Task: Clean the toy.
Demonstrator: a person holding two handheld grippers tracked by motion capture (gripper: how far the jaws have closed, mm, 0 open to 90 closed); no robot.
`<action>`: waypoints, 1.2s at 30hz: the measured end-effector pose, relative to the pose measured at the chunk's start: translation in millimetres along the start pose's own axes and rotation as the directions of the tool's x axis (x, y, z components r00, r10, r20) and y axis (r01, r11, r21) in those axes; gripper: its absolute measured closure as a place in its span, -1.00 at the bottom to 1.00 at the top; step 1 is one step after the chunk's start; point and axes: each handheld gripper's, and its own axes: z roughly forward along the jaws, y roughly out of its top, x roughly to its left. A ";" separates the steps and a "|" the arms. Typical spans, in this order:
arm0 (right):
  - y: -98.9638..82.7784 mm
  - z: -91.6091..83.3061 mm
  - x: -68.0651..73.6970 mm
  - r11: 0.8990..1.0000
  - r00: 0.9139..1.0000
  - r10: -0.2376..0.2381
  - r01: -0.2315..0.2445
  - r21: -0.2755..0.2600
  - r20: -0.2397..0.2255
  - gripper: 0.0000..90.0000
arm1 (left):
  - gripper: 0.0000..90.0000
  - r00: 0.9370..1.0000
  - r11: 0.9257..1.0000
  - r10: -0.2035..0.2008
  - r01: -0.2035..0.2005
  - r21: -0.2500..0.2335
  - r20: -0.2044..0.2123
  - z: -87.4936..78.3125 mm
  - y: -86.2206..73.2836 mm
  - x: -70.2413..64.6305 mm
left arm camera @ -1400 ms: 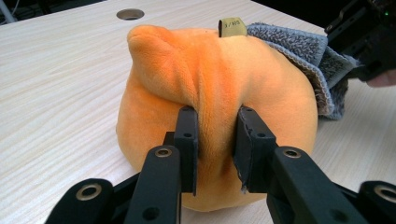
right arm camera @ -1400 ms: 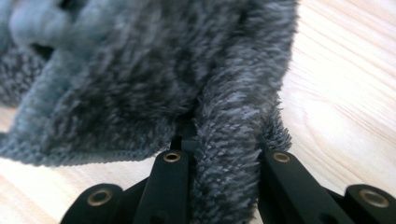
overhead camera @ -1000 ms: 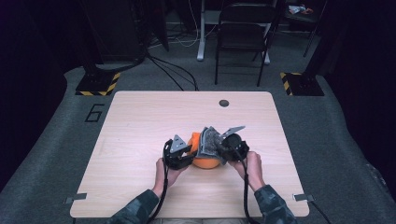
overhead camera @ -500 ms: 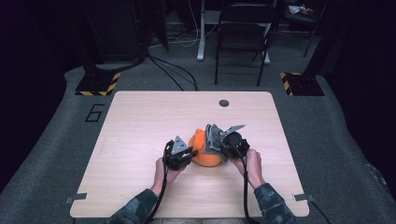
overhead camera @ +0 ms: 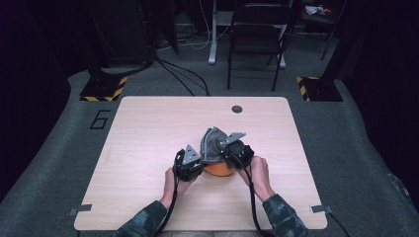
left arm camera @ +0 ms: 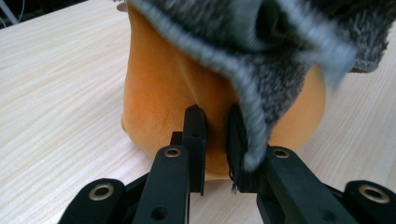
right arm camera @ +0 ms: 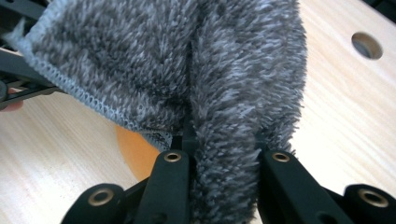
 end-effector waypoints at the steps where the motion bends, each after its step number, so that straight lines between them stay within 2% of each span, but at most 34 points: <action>1: -1.5 -0.1 -3.2 1.000 1.000 -0.002 0.002 -0.009 -0.009 0.73 | 0.75 1.000 1.000 -0.003 0.003 -0.001 0.001 0.1 0.0 -0.4; 10: -20.6 1.5 -26.4 0.995 0.994 0.099 -0.097 0.038 -0.037 0.73 | 0.74 1.000 1.000 -0.002 0.002 -0.001 0.008 0.6 -0.2 1.1; 14: -28.9 6.5 -35.1 0.990 0.991 0.127 -0.124 0.069 -0.047 0.73 | 0.75 1.000 1.000 -0.002 0.002 -0.003 0.009 0.7 -0.3 1.3; 18: -34.8 13.6 -40.7 0.985 0.988 0.150 -0.146 0.097 -0.034 0.73 | 0.75 1.000 1.000 0.002 -0.002 -0.003 0.008 1.1 -0.3 1.9; 23: -50.1 31.1 -50.2 0.968 0.980 0.198 -0.192 0.162 -0.018 0.73 | 0.75 1.000 1.000 -0.002 0.002 -0.001 0.009 0.9 -0.4 2.5; 27: -57.3 38.6 -56.6 0.957 0.979 0.206 -0.201 0.208 -0.001 0.73 | 0.75 1.000 1.000 -0.017 0.017 -0.005 0.010 0.7 -1.3 3.7; 30: -55.1 31.7 -60.1 0.956 0.977 0.210 -0.212 0.204 0.033 0.73 | 0.75 1.000 1.000 -0.021 0.021 -0.001 0.013 0.4 -1.7 4.9; 31: -53.1 25.7 -62.5 0.958 0.977 0.212 -0.214 0.189 0.030 0.73 | 0.75 1.000 1.000 -0.021 0.021 -0.002 0.013 0.4 -1.9 5.4; 32: -50.0 17.9 -64.1 0.960 0.974 0.223 -0.225 0.164 0.031 0.73 | 0.75 1.000 1.000 -0.020 0.020 0.000 0.011 0.4 -1.8 5.8; 33: -46.5 8.8 -65.6 0.967 0.976 0.216 -0.219 0.132 0.035 0.73 | 0.75 1.000 1.000 -0.021 0.021 -0.001 0.012 0.5 -1.8 5.9; 36: -34.0 -17.6 -61.8 0.976 0.976 0.216 -0.215 0.040 -0.010 0.73 | 0.75 1.000 1.000 -0.017 0.017 -0.002 0.010 0.9 -1.5 5.4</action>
